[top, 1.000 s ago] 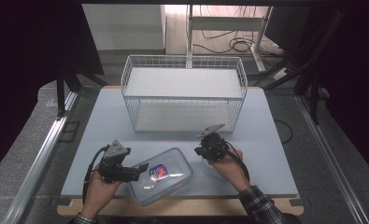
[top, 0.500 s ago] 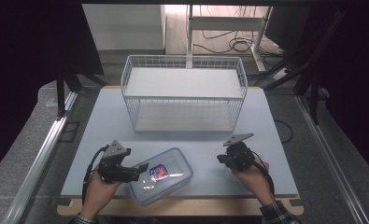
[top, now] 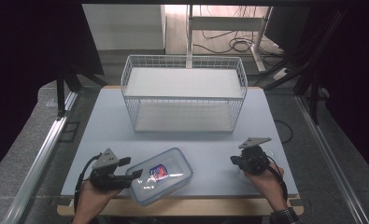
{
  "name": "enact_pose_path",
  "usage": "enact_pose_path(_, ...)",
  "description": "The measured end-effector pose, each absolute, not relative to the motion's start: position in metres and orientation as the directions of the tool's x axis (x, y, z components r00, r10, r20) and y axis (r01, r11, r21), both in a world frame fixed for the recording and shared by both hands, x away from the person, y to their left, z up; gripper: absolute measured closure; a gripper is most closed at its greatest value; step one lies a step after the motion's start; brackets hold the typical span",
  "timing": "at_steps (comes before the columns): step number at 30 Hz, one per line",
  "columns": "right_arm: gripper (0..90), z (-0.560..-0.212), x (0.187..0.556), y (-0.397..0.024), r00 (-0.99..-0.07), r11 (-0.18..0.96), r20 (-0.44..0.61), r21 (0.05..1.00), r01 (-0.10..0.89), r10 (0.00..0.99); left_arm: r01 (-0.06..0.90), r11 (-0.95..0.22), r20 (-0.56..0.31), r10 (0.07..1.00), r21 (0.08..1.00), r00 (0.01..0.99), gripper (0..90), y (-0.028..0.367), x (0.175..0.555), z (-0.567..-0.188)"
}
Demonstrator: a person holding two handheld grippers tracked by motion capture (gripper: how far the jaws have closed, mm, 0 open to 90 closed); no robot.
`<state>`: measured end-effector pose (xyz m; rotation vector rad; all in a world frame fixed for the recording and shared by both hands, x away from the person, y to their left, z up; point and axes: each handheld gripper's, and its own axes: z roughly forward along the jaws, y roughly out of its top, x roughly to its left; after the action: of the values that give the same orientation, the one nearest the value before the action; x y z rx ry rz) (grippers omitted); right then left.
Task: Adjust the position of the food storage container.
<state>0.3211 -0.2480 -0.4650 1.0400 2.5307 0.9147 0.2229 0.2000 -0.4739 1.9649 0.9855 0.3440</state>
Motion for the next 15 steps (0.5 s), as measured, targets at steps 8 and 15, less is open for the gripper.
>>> enact_pose_path(8,89.3,-0.462,0.314,-0.235,-0.755,0.546,0.01,0.684,0.483,0.655,0.558,-0.276,-0.122,0.811,0.782,0.572,80.8,0.211,0.204,-0.476)
enact_pose_path(15,89.5,-0.465,0.311,-0.224,-0.764,0.542,0.03,0.686,0.485,0.645,0.637,-0.271,-0.151,0.836,0.722,0.528,86.4,0.215,0.194,-0.495)
